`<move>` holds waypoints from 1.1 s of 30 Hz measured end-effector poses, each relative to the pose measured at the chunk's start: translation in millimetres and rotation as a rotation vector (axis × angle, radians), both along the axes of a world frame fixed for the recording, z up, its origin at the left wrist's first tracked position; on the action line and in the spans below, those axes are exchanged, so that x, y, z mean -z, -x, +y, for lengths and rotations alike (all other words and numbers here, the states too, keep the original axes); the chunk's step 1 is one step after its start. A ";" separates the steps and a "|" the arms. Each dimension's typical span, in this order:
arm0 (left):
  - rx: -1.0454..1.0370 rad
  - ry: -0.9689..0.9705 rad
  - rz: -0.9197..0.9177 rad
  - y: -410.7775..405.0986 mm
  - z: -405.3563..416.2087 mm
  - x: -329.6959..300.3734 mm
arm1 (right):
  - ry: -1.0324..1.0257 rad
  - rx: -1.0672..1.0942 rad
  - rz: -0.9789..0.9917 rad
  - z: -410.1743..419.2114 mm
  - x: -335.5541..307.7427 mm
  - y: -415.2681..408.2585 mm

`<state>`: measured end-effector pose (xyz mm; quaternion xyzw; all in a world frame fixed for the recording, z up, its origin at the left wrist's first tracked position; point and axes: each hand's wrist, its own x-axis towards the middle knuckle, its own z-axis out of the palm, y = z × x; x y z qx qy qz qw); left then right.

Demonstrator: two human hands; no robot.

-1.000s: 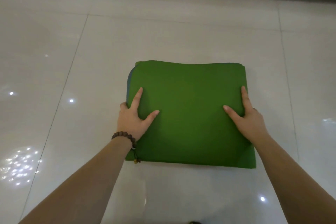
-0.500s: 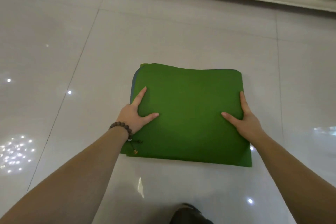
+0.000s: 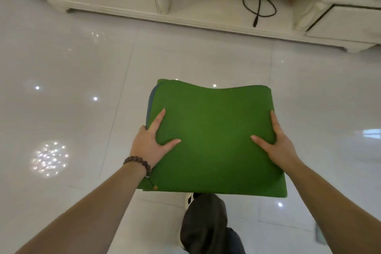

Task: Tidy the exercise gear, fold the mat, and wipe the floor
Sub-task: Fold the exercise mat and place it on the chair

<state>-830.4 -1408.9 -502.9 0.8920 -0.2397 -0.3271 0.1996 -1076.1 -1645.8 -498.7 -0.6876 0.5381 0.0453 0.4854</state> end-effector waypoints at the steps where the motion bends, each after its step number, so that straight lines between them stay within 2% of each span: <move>1: 0.014 -0.005 0.003 5.4 -10.1 -27.8 | -0.006 0.018 0.002 -6.8 -27.4 8.0; 9: 0.146 0.068 0.034 56.3 -93.2 -237.4 | 0.029 0.151 -0.010 -55.6 -255.4 91.6; 14: 0.310 0.148 0.028 78.8 -155.6 -323.0 | 0.099 0.291 -0.047 -74.8 -350.9 147.2; 18: 0.441 0.197 -0.004 98.5 -224.1 -370.8 | 0.133 0.448 -0.146 -94.0 -390.3 189.7; 23: 0.585 0.268 -0.011 132.2 -326.9 -401.6 | 0.203 0.597 -0.185 -138.2 -410.5 238.3; 33: 0.764 0.315 0.072 221.3 -559.9 -419.9 | 0.271 0.781 -0.154 -305.7 -437.1 325.8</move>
